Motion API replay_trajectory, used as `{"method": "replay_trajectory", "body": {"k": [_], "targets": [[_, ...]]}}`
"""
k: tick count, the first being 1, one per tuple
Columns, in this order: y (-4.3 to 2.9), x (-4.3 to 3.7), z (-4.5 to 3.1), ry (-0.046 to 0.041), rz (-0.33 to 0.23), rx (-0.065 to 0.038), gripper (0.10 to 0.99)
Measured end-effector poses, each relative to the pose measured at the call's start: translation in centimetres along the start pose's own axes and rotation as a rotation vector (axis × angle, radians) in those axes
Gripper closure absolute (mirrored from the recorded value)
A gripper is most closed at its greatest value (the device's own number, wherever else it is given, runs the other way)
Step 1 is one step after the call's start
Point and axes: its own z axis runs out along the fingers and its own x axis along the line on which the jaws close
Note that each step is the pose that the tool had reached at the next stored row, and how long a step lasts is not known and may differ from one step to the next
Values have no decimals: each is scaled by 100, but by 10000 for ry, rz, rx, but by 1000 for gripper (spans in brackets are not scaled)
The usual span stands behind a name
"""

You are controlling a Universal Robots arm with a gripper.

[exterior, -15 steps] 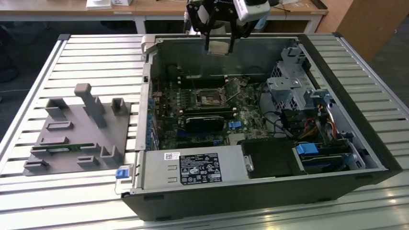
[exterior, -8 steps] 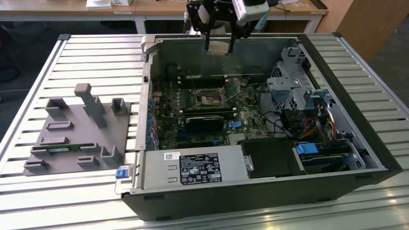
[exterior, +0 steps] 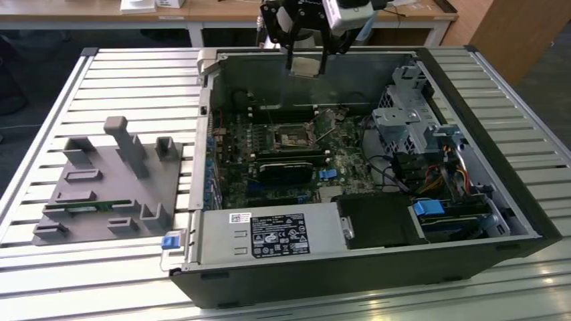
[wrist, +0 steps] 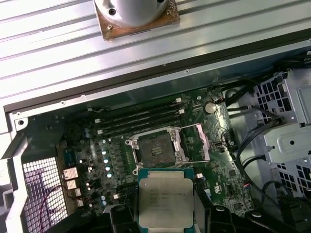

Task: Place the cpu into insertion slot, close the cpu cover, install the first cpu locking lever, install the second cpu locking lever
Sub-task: 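Place the cpu into insertion slot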

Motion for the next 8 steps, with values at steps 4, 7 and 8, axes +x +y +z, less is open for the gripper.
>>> {"method": "replay_trajectory", "body": {"k": [4,7,8], "targets": [[0,1,0,-11,130,-2,545],[-1,2,0,-20,224,-4,545],[-1,2,0,-23,254,-5,545]]}}
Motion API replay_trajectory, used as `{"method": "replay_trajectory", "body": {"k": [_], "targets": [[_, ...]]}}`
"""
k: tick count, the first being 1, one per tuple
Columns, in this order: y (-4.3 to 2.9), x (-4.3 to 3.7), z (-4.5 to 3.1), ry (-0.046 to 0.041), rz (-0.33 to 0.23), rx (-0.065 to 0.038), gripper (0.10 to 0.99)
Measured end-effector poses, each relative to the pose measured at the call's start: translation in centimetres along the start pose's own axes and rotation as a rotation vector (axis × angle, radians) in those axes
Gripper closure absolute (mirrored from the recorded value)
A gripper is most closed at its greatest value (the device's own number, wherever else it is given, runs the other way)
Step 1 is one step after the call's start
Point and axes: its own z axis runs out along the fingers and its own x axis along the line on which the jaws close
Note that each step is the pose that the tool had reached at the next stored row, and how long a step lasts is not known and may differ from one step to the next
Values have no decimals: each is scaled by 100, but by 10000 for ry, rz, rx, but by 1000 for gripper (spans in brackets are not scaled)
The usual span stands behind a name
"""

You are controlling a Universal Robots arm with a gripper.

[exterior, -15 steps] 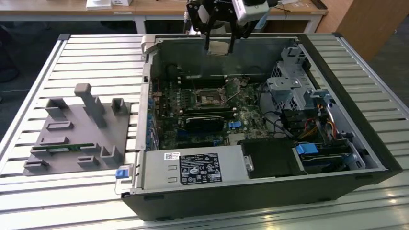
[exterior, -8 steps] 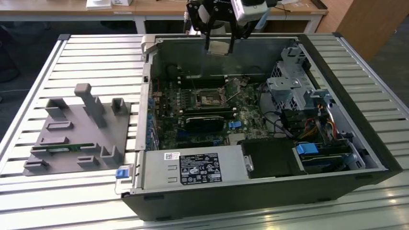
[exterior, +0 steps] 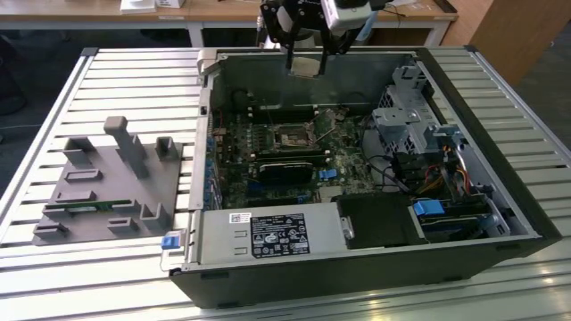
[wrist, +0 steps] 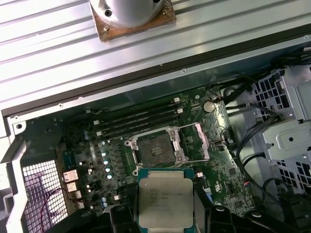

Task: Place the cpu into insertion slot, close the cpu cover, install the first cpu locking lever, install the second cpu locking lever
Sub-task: 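Place the cpu into insertion slot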

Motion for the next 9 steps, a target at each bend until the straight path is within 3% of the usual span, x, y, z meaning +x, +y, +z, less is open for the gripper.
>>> {"method": "replay_trajectory", "body": {"k": [9], "targets": [[-1,2,0,-25,276,-6,545]]}}
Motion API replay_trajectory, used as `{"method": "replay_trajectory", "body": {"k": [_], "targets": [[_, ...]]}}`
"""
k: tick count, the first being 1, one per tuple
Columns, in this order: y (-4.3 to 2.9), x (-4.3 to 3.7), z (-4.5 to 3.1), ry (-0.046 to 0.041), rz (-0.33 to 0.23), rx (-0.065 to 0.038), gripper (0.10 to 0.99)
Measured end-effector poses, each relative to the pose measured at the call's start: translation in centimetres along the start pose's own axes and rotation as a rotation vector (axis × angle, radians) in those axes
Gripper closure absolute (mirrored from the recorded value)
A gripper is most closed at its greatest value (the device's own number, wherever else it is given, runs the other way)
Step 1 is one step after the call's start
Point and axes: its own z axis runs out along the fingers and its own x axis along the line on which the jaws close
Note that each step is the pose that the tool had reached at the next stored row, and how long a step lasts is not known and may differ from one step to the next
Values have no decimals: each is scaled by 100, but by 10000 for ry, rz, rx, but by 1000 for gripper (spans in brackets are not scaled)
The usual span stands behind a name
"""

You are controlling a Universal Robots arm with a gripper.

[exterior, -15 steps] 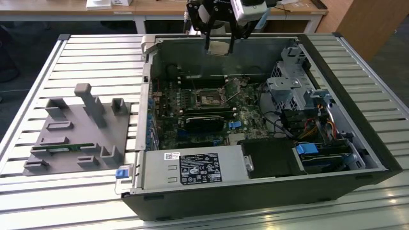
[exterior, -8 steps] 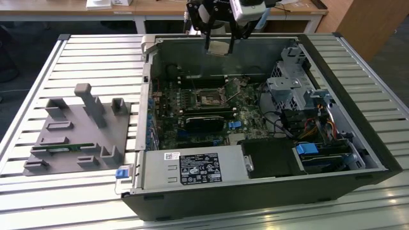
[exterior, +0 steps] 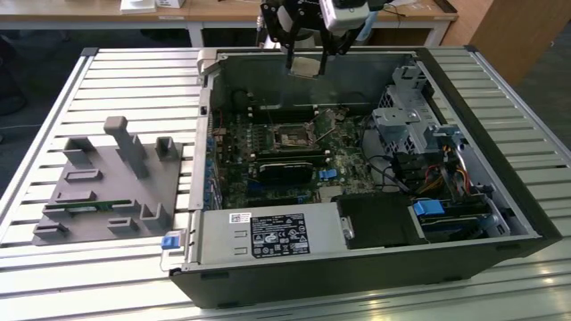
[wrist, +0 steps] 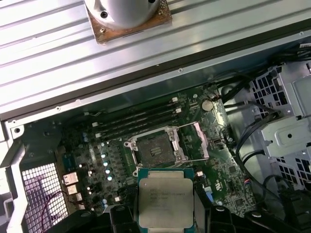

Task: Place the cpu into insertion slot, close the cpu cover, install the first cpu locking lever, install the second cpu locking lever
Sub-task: 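Place the cpu into insertion slot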

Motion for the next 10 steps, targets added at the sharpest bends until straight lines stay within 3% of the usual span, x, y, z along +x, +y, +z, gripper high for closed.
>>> {"method": "replay_trajectory", "body": {"k": [10], "targets": [[-1,0,1,-54,600,-10,545]]}}
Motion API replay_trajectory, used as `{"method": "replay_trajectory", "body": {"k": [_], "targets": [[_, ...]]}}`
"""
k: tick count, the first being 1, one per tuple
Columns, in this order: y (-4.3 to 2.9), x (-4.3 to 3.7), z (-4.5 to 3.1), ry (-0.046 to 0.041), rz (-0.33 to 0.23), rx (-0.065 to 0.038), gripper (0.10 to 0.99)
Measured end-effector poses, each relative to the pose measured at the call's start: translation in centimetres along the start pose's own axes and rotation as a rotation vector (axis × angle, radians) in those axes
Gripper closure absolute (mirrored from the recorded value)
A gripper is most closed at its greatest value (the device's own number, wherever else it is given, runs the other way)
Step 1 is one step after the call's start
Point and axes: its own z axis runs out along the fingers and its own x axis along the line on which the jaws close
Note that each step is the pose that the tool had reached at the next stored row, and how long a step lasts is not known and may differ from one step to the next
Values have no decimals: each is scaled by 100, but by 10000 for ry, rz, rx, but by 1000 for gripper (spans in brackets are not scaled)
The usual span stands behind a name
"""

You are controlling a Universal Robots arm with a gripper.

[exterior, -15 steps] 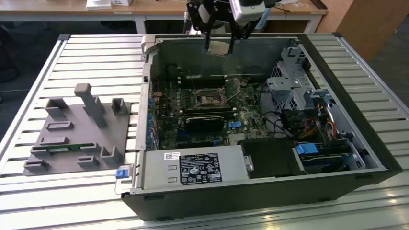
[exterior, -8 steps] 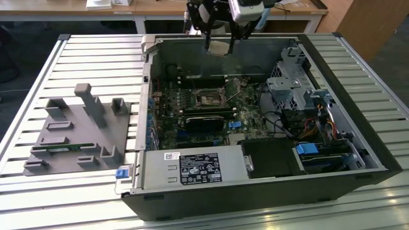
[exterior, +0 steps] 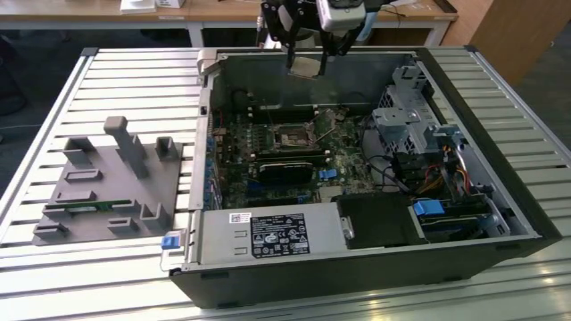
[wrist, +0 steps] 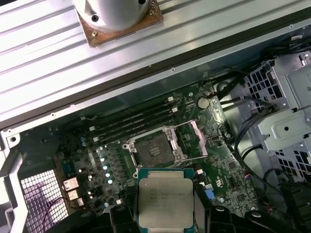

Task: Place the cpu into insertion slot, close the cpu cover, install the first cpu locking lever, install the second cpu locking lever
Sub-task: 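Place the cpu into insertion slot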

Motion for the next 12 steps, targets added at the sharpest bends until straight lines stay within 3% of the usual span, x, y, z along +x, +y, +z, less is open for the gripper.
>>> {"method": "replay_trajectory", "body": {"k": [5,12], "targets": [[-2,0,23,-71,54,47,545],[-2,0,34,-79,81,47,545]]}}
